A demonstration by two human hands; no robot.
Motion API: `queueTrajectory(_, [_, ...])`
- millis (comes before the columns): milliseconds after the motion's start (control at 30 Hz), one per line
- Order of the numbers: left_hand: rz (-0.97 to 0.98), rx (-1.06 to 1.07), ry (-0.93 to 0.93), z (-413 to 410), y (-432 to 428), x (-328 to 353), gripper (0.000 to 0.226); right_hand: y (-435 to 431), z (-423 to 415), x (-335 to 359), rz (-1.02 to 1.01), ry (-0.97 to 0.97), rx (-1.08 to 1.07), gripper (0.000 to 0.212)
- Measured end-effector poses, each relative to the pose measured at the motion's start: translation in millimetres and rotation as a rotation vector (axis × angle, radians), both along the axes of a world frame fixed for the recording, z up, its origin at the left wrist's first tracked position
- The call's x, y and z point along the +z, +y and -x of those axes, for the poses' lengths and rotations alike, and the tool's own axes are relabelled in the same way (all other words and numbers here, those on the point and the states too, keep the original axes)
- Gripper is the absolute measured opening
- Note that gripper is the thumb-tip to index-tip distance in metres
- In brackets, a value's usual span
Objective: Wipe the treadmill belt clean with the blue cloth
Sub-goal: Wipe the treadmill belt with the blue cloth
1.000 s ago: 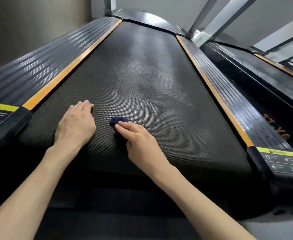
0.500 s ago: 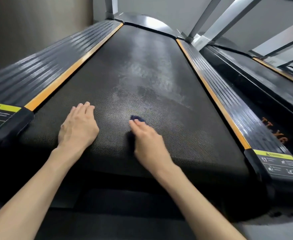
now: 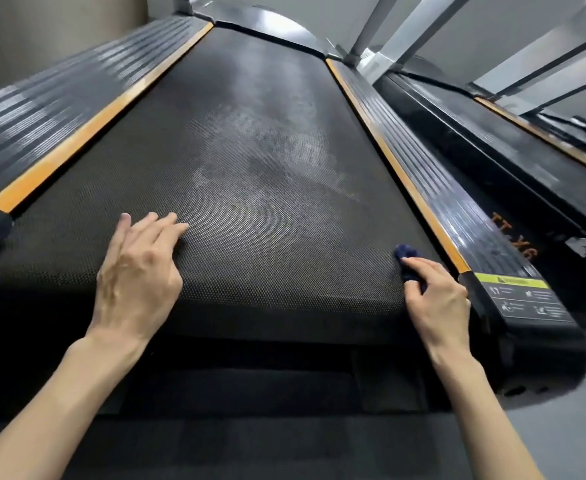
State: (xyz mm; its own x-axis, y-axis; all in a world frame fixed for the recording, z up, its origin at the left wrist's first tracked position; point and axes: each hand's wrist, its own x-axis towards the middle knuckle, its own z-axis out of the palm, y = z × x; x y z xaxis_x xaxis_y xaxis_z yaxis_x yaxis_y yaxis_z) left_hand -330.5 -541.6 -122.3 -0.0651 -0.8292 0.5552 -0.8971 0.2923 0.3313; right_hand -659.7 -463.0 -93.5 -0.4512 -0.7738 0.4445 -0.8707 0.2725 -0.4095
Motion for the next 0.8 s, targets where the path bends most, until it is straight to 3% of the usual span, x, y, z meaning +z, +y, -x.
queueTrajectory(67, [-0.009, 0.014, 0.002, 10.5, 0.8, 1.7, 0.052, -1.8, -36.1, -2.9, 0.079, -0.032, 0.021, 0.036])
queueTrajectory(200, [-0.035, -0.015, 0.015, 36.4, 4.7, 2.6, 0.048, -5.0, -127.9, -24.1, 0.121, 0.046, 0.418, 0.04])
queueTrajectory(300, [-0.041, -0.073, -0.008, 49.7, 10.3, -1.2, 0.046, 0.1, -112.0, -27.7, 0.12, 0.087, 0.533, 0.042])
queueTrajectory(500, [-0.044, -0.092, -0.014, 55.2, 16.3, -2.2, 0.048, 44.3, 22.9, -34.1, 0.169, 0.109, 0.104, 0.044])
queueTrajectory(633, [-0.048, -0.08, 0.015, 56.5, 18.9, -0.8, 0.044, 36.7, 5.7, -39.2, 0.309, -0.044, -0.018, 0.044])
queueTrajectory(800, [-0.072, -0.09, 0.039, 56.4, 21.2, 1.6, 0.042, 16.2, -93.8, -38.6, 0.217, 0.007, 0.455, 0.046])
